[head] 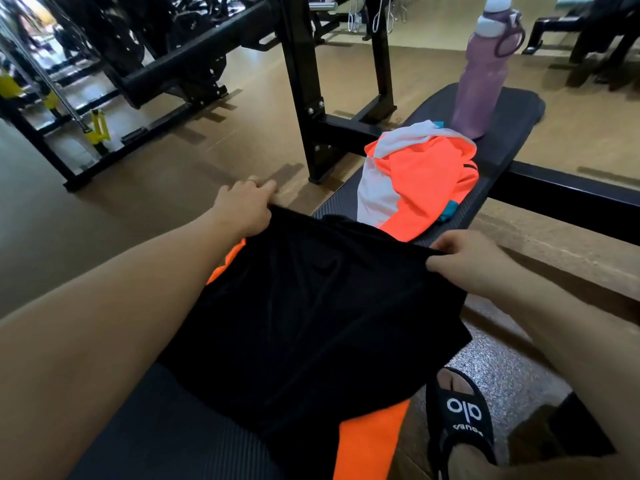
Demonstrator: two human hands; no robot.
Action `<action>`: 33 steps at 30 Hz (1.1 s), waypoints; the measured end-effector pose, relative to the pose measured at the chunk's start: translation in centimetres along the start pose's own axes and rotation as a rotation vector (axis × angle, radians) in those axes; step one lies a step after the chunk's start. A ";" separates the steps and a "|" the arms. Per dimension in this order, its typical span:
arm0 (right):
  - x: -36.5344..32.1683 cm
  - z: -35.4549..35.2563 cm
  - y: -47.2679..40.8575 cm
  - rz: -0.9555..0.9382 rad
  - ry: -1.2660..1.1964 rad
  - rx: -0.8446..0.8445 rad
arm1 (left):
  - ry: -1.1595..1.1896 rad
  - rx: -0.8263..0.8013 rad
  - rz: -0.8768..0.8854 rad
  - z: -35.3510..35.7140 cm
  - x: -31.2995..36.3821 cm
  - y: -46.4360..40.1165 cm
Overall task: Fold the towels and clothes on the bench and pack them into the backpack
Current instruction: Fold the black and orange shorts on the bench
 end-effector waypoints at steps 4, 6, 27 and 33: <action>-0.1 2.3 0.5 0.050 0.193 -0.294 | 0.347 0.027 -0.148 2.1 0.8 2.2; 0.5 2.1 0.5 0.067 0.234 -0.342 | 0.412 0.058 -0.169 3.2 1.6 5.3; 3.6 2.2 7.6 0.131 -0.106 -0.726 | 0.656 0.233 -0.248 6.2 18.0 31.3; 2.2 0.8 7.0 0.107 -0.540 -0.483 | 0.850 0.359 -0.392 6.0 18.7 32.7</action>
Point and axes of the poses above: each hand's wrist, its own y-axis away from the middle knuckle, its own z-axis out of the palm, x = y × z, the point moved 5 cm from there along -y, towards the middle knuckle, and after that the axes turned 11 degrees about z, right-handed, at the moved point
